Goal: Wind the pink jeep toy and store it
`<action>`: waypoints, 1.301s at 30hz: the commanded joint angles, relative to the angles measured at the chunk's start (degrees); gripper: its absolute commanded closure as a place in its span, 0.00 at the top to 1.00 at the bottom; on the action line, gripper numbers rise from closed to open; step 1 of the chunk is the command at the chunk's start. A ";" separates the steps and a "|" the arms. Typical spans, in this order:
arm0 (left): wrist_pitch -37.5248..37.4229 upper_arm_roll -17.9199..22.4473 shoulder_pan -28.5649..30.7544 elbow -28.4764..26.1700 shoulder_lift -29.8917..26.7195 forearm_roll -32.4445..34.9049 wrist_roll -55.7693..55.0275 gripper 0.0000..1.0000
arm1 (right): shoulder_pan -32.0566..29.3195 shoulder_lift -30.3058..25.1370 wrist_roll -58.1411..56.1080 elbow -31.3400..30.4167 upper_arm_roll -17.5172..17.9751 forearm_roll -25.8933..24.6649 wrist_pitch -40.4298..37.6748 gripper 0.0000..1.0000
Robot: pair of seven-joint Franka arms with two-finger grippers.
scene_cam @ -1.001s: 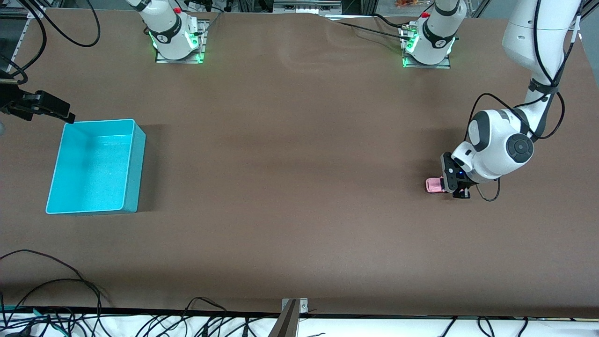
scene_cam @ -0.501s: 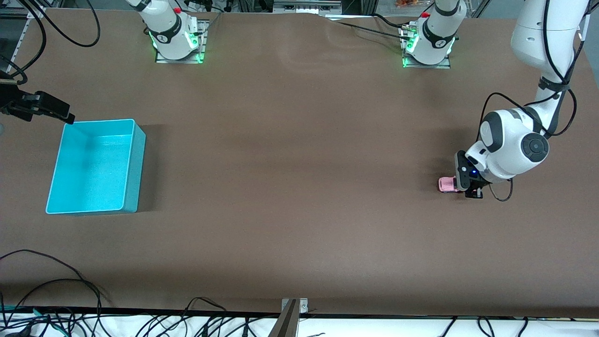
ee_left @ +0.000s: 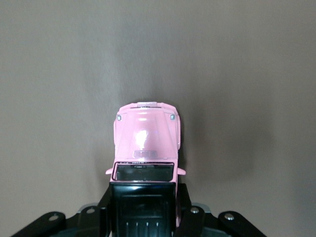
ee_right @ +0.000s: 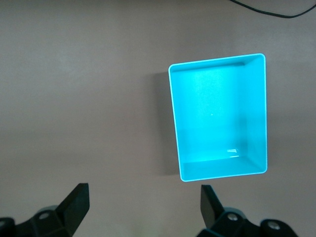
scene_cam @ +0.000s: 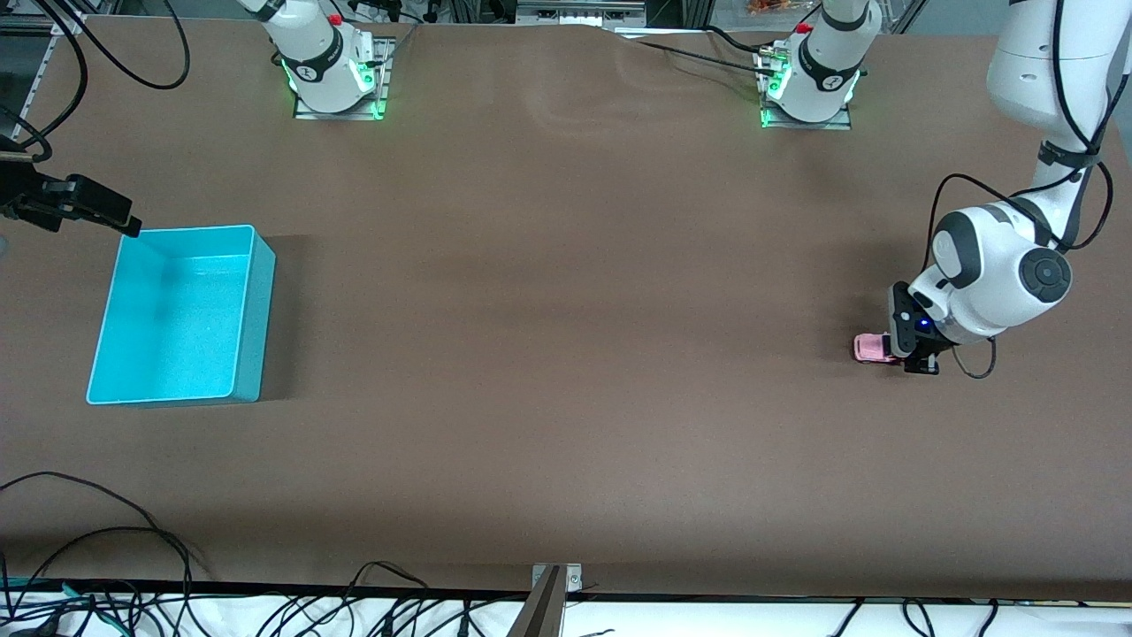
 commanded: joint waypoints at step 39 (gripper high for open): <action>-0.87 1.40 5.98 1.37 1.03 -6.52 8.09 1.00 | -0.54 1.61 -0.25 0.15 0.12 0.62 2.43 1.00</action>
